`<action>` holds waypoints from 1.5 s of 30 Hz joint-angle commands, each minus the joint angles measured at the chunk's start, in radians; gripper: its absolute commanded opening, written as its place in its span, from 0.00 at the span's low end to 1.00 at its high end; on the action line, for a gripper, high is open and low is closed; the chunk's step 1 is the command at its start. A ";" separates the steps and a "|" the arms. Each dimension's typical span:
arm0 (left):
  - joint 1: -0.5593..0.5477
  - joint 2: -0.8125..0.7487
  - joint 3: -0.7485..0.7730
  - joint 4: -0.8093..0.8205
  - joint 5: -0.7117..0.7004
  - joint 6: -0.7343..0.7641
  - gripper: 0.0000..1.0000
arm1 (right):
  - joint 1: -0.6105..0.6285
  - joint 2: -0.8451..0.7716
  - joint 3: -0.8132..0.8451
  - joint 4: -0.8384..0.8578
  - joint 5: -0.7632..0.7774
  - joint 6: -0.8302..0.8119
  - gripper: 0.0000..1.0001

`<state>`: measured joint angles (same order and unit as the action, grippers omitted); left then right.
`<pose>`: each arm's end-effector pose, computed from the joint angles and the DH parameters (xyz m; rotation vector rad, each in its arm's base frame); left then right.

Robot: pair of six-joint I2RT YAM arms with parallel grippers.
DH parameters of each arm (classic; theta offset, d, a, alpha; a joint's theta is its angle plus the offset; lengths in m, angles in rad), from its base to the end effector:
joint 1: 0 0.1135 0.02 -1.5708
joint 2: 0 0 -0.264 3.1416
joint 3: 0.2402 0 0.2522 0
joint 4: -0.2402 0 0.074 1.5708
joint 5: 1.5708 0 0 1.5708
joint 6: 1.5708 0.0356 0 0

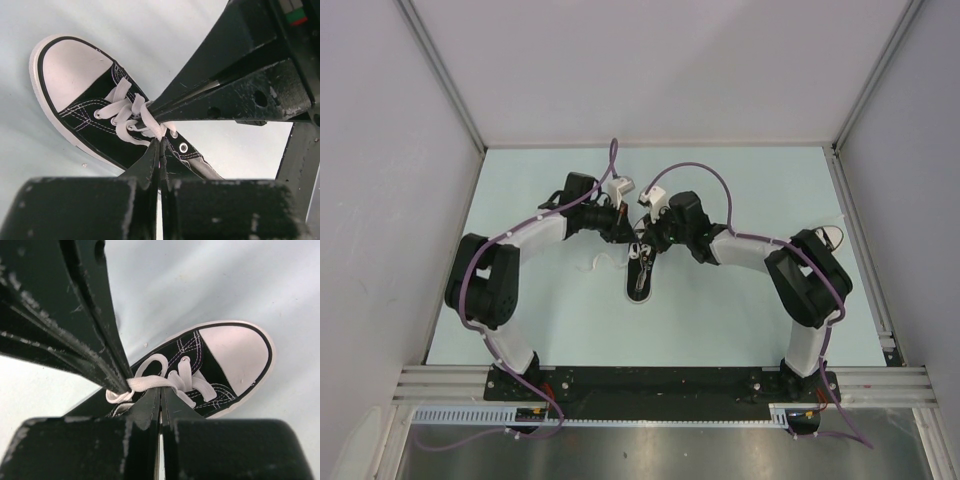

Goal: Tie the shoes

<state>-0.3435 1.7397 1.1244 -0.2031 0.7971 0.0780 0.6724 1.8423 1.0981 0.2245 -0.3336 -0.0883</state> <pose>0.3366 -0.1475 0.2092 0.8513 2.1589 -1.0752 0.3096 0.2614 0.1926 -0.9820 1.8970 0.6978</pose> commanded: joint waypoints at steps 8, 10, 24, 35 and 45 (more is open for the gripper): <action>-0.015 0.009 -0.018 0.028 0.010 -0.017 0.00 | 0.013 0.028 0.008 0.059 0.096 0.110 0.00; -0.029 0.021 -0.017 0.031 -0.022 -0.020 0.00 | 0.016 0.025 0.008 0.052 0.110 0.117 0.00; -0.061 0.081 0.020 -0.004 -0.168 0.005 0.02 | 0.018 -0.093 0.008 -0.068 0.078 0.137 0.20; -0.061 0.049 -0.012 0.036 -0.141 0.011 0.02 | -0.143 -0.163 0.065 -0.243 -0.180 0.251 0.27; -0.095 -0.017 -0.054 0.048 -0.116 0.107 0.04 | -0.228 -0.051 0.094 -0.028 -0.277 0.358 0.32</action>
<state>-0.4053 1.7988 1.0794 -0.1764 0.6426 0.1070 0.4332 1.7363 1.1469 0.0742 -0.5404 0.2157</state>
